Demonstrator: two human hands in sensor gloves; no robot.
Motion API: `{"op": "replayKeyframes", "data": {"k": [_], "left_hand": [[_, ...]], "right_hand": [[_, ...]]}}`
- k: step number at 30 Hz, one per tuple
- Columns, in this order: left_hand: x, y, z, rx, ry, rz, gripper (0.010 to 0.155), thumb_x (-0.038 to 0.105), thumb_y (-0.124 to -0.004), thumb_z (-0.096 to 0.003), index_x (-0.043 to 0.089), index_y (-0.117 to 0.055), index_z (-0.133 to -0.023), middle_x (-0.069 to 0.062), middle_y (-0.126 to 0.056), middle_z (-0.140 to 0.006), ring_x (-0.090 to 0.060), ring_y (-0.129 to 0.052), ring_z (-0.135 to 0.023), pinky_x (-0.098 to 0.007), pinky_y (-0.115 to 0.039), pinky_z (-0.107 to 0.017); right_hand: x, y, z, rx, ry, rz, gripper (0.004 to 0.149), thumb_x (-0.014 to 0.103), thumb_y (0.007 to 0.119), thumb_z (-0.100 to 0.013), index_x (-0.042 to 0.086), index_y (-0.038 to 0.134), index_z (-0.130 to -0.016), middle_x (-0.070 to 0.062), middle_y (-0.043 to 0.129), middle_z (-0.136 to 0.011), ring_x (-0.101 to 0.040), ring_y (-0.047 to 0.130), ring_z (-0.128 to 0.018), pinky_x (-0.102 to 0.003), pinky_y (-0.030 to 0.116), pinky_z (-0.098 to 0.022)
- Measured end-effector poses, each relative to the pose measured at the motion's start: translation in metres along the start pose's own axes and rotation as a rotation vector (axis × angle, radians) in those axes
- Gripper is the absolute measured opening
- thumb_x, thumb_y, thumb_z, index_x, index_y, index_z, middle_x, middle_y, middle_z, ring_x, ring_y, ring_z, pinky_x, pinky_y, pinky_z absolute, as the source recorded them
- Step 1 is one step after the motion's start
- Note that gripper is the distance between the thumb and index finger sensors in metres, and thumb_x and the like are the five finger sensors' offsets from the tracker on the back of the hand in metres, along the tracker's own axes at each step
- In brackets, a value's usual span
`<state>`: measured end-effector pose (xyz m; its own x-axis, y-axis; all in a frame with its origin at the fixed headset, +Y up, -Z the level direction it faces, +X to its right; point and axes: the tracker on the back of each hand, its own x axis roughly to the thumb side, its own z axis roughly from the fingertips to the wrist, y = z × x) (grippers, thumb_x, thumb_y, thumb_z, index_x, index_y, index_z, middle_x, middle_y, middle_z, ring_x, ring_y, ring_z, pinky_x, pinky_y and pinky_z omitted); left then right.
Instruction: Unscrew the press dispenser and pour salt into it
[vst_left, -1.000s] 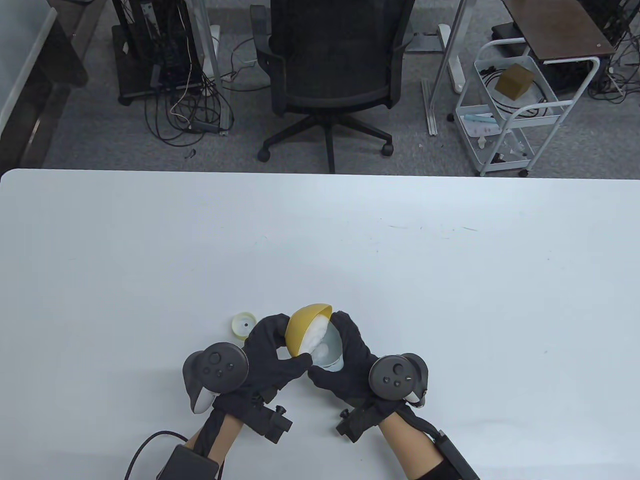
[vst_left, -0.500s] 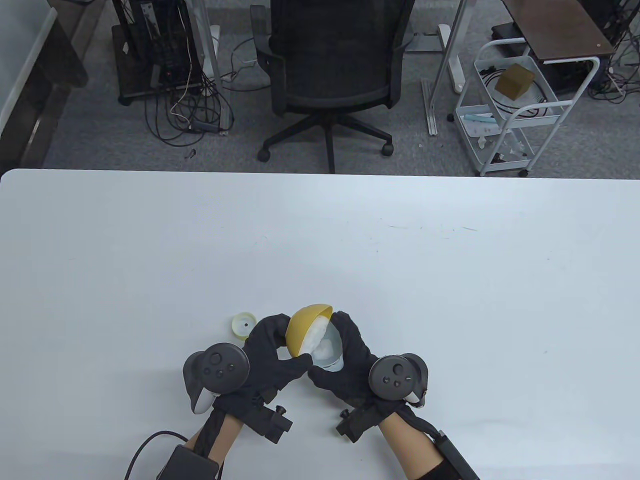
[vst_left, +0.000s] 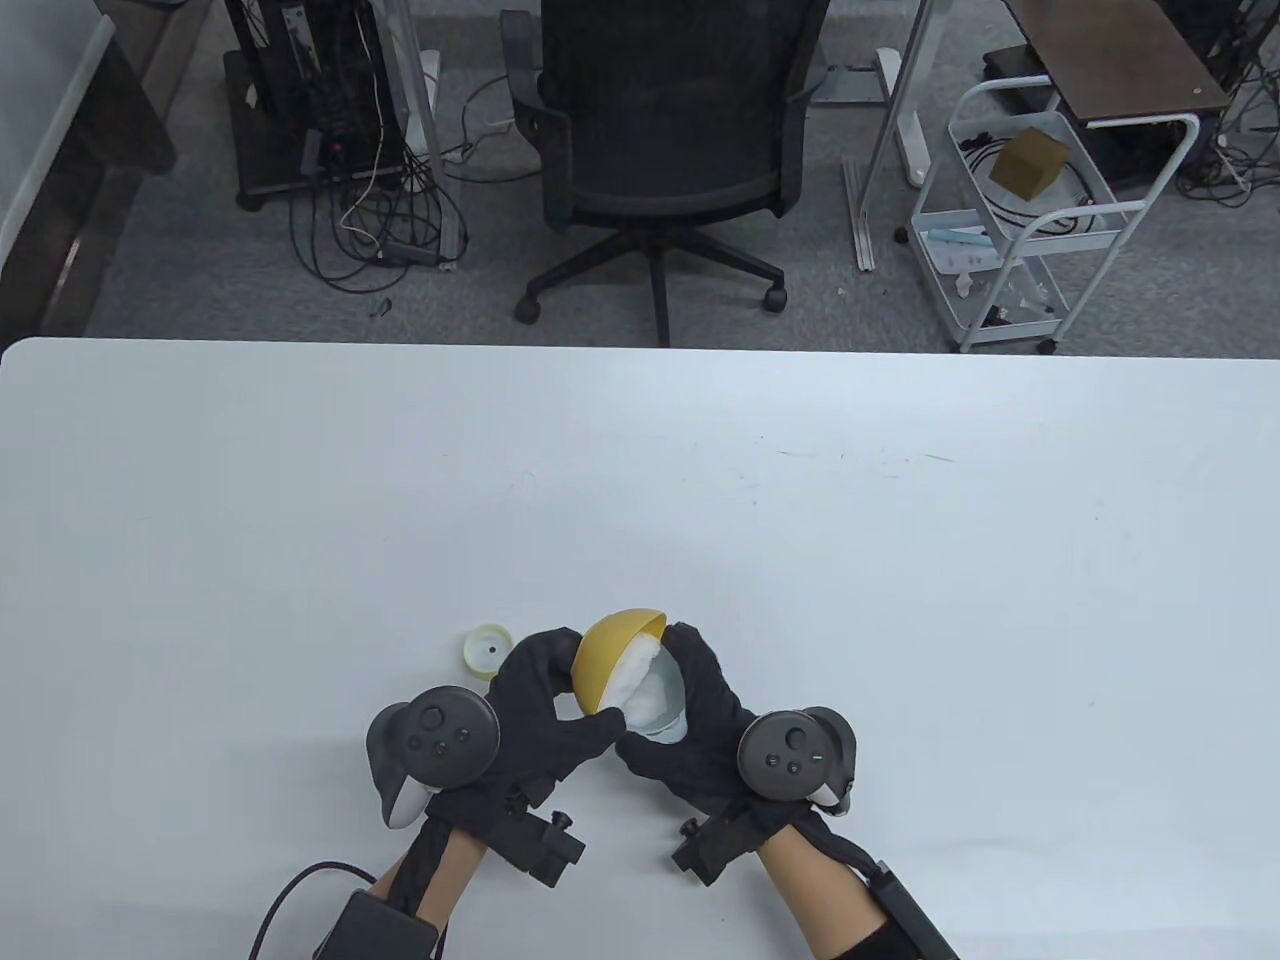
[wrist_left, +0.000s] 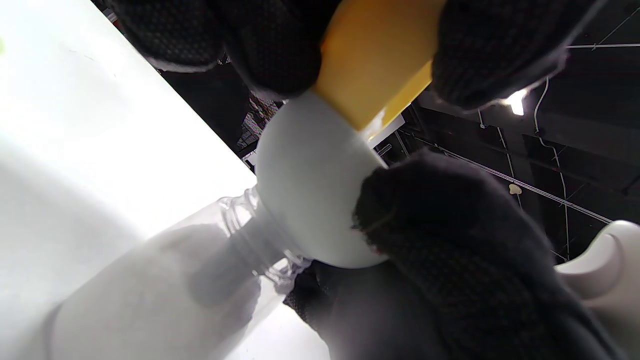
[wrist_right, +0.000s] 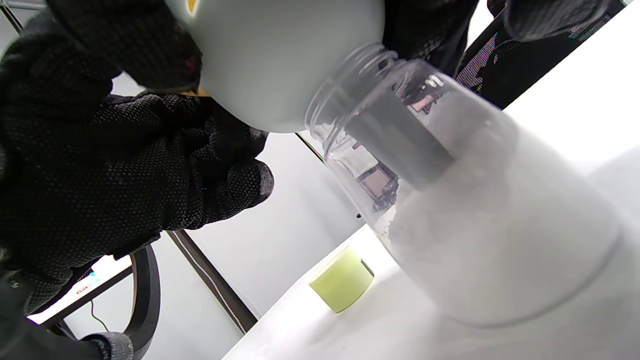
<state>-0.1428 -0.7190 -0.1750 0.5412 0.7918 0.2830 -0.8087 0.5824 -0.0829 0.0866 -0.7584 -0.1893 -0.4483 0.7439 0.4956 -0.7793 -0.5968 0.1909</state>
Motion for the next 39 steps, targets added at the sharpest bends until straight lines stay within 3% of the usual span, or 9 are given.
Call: {"op": "replayKeyframes", "data": {"k": [28, 39], "left_hand": [[0.001, 0.0, 0.0, 0.004, -0.001, -0.007, 0.09, 0.058, -0.093, -0.0426, 0.01, -0.051, -0.107, -0.018, -0.068, -0.106, -0.027, -0.088, -0.086, -0.061, -0.075, -0.066], [-0.016, 0.003, -0.003, -0.005, 0.083, 0.224, 0.091, 0.062, -0.09, -0.0435, 0.009, -0.052, -0.106, -0.018, -0.07, -0.105, -0.026, -0.091, -0.084, -0.06, -0.076, -0.065]], "right_hand": [[0.001, 0.0, 0.001, -0.001, 0.006, 0.006, 0.115, 0.055, 0.081, -0.051, -0.023, 0.019, -0.11, -0.042, 0.046, -0.109, -0.057, 0.067, -0.094, -0.082, 0.046, -0.059], [0.001, 0.0, 0.001, -0.001, 0.006, 0.006, 0.115, 0.055, 0.08, -0.051, -0.023, 0.019, -0.11, -0.043, 0.046, -0.109, -0.057, 0.067, -0.094, -0.082, 0.046, -0.059]]}}
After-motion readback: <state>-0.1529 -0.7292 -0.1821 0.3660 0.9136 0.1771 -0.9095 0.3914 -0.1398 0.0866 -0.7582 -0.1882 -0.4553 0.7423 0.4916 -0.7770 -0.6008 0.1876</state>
